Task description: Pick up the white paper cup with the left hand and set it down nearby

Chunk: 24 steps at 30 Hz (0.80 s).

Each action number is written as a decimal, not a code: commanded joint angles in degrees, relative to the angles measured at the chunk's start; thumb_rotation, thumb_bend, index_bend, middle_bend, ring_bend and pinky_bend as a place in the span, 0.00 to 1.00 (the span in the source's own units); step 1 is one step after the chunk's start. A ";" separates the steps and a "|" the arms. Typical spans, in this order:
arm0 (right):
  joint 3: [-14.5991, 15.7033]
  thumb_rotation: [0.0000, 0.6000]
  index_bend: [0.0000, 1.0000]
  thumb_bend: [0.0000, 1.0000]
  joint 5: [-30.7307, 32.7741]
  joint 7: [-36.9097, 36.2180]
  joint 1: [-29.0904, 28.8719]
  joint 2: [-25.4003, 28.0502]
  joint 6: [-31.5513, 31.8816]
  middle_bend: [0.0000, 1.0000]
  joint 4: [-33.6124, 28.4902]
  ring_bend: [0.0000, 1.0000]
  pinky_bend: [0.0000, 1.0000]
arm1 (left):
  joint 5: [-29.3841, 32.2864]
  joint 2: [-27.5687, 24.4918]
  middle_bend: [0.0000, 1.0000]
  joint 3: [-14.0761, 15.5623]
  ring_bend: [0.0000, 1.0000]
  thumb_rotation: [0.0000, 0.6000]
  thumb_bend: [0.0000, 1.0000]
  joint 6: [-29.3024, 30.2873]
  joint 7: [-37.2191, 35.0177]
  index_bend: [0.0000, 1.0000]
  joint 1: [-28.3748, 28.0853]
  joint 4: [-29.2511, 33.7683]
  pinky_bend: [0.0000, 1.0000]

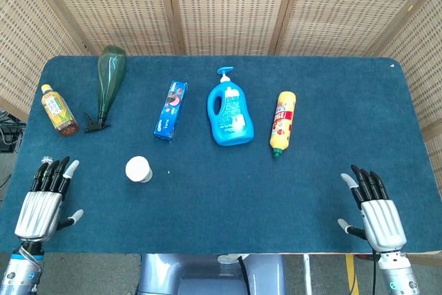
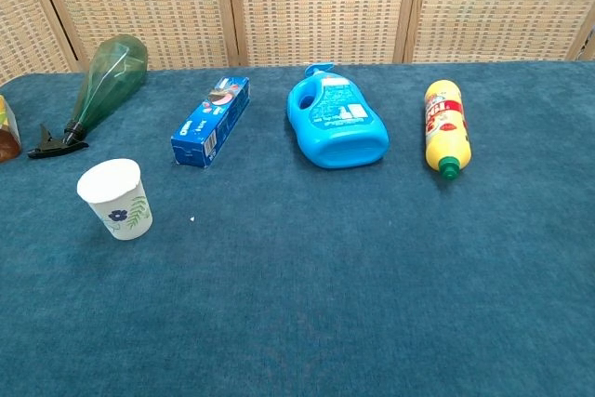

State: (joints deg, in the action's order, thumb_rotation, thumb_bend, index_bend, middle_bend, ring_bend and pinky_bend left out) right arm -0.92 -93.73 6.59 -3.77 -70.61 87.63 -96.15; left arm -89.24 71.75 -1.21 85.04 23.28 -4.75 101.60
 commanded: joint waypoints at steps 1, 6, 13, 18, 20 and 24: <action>0.15 1.00 0.00 0.08 0.02 0.06 -0.02 -0.01 -0.21 0.00 0.02 0.00 0.10 | 2.43 -0.08 0.00 -1.33 0.00 1.00 0.14 -3.15 1.43 0.00 -1.96 1.22 0.00; 0.17 1.00 0.00 0.08 -0.17 -0.07 0.05 0.15 0.05 0.00 -0.30 0.00 0.10 | 8.29 0.31 0.00 -4.47 0.00 1.00 0.15 -9.68 5.41 0.00 -6.55 3.31 0.00; 0.18 1.00 0.00 0.08 0.19 -0.53 -0.02 0.36 -0.34 0.00 -0.47 0.00 0.10 | 18.56 1.58 0.00 -8.06 0.00 1.00 0.15 -17.11 11.64 0.00 -12.51 5.13 0.00; 0.20 1.00 0.00 0.08 0.18 -0.84 -0.06 0.54 -0.37 0.00 -0.60 0.00 0.10 | 27.42 3.04 0.00 -10.32 0.00 1.00 0.16 -21.70 15.68 0.02 -17.40 6.21 0.00; 0.20 1.00 0.00 0.08 0.19 -0.97 -0.06 0.61 -0.38 0.00 -0.67 0.00 0.10 | 30.36 3.57 0.00 -10.94 0.00 1.00 0.16 -22.73 17.14 0.03 -19.08 6.36 0.00; 0.12 1.00 0.00 0.08 0.31 -1.41 -0.07 0.82 -0.36 0.00 -0.80 0.00 0.10 | 37.09 4.98 0.00 -11.81 0.00 1.00 0.16 -23.69 21.38 0.04 -22.95 6.34 0.00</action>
State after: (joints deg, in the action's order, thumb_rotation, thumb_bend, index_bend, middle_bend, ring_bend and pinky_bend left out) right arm -0.78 -93.44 5.20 -3.83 -69.81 87.28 -96.93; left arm -55.84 75.51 -11.99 62.63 41.75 -24.92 107.67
